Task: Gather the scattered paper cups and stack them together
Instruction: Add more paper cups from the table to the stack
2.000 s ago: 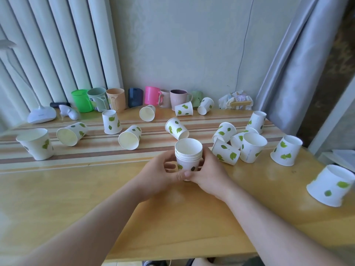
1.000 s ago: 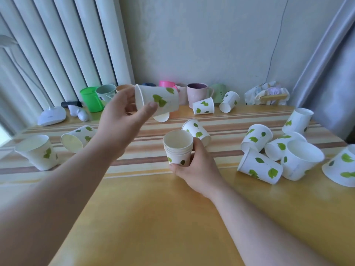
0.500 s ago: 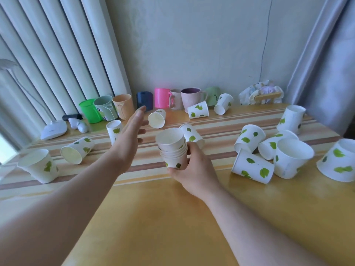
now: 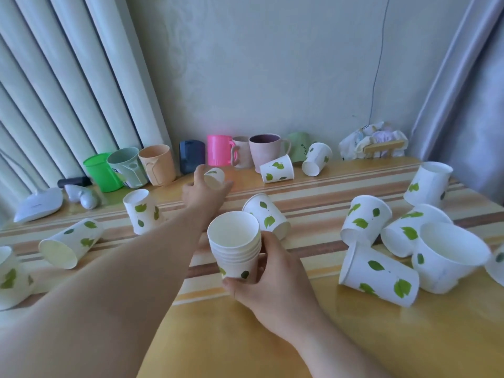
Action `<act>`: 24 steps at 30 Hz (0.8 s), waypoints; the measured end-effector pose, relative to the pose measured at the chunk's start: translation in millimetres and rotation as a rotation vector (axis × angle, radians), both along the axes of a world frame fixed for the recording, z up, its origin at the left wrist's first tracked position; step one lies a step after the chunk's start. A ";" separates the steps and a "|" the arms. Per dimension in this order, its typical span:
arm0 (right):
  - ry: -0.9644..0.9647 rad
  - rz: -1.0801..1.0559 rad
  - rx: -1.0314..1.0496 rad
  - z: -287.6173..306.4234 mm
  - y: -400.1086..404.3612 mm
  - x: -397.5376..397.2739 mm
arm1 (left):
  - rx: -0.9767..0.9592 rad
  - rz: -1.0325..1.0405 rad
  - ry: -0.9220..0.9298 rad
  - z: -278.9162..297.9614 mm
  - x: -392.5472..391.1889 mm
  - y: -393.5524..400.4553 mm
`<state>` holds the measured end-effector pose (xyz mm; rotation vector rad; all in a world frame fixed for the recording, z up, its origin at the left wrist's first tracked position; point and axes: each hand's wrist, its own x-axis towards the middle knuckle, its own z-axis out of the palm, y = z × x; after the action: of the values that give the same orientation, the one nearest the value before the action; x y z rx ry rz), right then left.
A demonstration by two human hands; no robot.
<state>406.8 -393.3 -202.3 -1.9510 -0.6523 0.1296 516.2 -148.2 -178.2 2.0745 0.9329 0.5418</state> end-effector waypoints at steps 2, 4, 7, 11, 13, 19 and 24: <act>0.013 -0.004 0.007 -1.5 -0.2 1.4 | 0.060 -0.010 0.043 -4.2 7.9 5.8; 0.019 -0.009 0.009 -1.5 -0.4 1.9 | 0.085 0.002 0.002 -8.6 6.9 9.0; 0.017 -0.011 -0.001 2.3 -0.2 -1.6 | 0.032 0.005 -0.091 -5.6 -9.2 2.7; 0.029 -0.016 -0.013 5.7 0.0 -5.0 | -0.173 -0.006 -0.191 3.2 -57.8 -13.0; 0.027 -0.012 -0.022 8.0 0.2 -7.1 | -0.218 -0.013 -0.260 -0.3 -94.2 -24.2; -0.009 -0.001 -0.037 13.2 0.8 -14.6 | -0.264 -0.088 -0.534 25.6 -185.5 -59.0; -0.006 0.020 -0.041 12.7 -3.6 -19.5 | -0.124 -0.267 -0.608 77.4 -222.1 -85.0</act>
<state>387.4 -396.9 -189.6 -1.9854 -0.6780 0.1509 294.1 -233.2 -100.8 1.7259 0.3209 0.8761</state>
